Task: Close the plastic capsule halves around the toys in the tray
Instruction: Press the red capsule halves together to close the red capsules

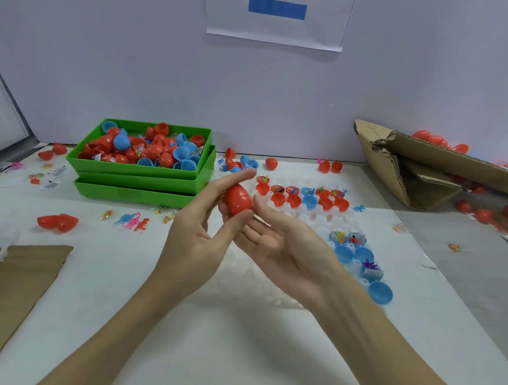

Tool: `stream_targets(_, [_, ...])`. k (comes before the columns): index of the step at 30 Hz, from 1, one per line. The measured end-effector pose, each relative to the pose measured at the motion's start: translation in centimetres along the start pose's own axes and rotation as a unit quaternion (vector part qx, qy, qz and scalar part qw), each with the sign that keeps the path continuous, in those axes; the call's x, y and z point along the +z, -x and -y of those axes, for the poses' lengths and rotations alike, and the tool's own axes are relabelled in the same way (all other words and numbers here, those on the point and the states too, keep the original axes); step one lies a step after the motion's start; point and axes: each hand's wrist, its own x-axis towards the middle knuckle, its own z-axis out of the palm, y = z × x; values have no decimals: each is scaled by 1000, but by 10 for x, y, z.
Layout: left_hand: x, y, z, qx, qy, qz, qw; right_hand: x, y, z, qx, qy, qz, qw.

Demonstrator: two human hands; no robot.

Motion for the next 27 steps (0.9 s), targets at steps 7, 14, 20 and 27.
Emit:
stream_targets(7, [-4,0,-5,56,-154,-41,986,-2,-4,-5,18,-48,35,998])
stream_targets(14, [-1,3,-5,58,-143,-47,987,-1,-4,-13,31,-77,38,996])
stream_targets(20, [-2,3,-1,99,-195,-63,974,1,-3,-24,40,-105,34,993])
stream_targets(27, [1,3,-4,96,-206,-74,971,8,-2,-31,28,-128,0,991])
